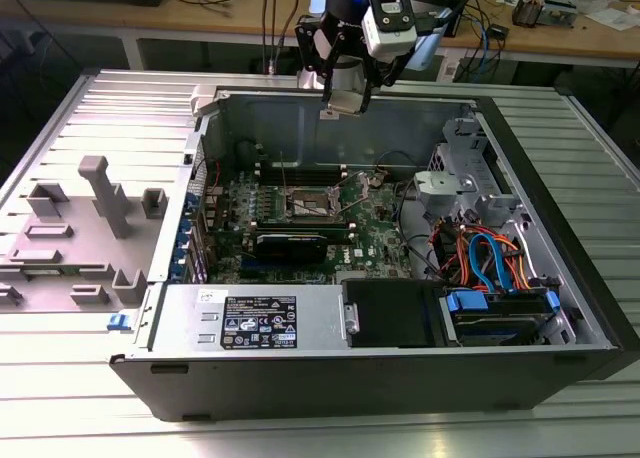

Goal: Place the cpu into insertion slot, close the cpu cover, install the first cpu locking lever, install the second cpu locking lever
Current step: 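Place the cpu into insertion slot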

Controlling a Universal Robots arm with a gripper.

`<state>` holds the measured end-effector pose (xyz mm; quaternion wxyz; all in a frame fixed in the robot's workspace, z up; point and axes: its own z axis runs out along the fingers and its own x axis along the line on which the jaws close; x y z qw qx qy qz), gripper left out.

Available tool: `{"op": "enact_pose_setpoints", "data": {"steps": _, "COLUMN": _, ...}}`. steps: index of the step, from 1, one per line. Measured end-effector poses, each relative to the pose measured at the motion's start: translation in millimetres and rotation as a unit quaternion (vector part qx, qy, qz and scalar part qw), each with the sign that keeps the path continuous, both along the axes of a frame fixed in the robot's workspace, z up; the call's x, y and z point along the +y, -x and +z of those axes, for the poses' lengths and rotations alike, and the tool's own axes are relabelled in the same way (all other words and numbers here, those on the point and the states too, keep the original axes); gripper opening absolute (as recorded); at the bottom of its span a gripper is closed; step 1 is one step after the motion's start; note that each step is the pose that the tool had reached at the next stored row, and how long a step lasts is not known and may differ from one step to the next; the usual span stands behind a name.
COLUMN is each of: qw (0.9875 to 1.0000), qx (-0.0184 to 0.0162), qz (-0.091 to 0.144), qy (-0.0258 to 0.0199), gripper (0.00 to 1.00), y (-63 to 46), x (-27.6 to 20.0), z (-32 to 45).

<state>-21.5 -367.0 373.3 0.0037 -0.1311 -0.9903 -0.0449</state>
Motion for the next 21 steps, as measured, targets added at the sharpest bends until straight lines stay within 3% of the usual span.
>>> {"op": "enact_pose_setpoints", "data": {"steps": 10, "qw": 1.0, "qx": 0.0, "qz": -0.001, "qy": 0.0, "gripper": 0.54, "y": 0.0, "x": 0.0, "z": 0.0}}
{"op": "enact_pose_setpoints", "data": {"steps": 16, "qw": 0.9997, "qx": 0.0, "qz": -0.024, "qy": 0.0, "gripper": 0.54, "y": 0.0, "x": -0.1, "z": -0.2}}
{"op": "enact_pose_setpoints", "data": {"steps": 21, "qw": 0.9996, "qx": 0.0, "qz": -0.029, "qy": 0.0, "gripper": 0.54, "y": 0.0, "x": -0.2, "z": -0.2}}
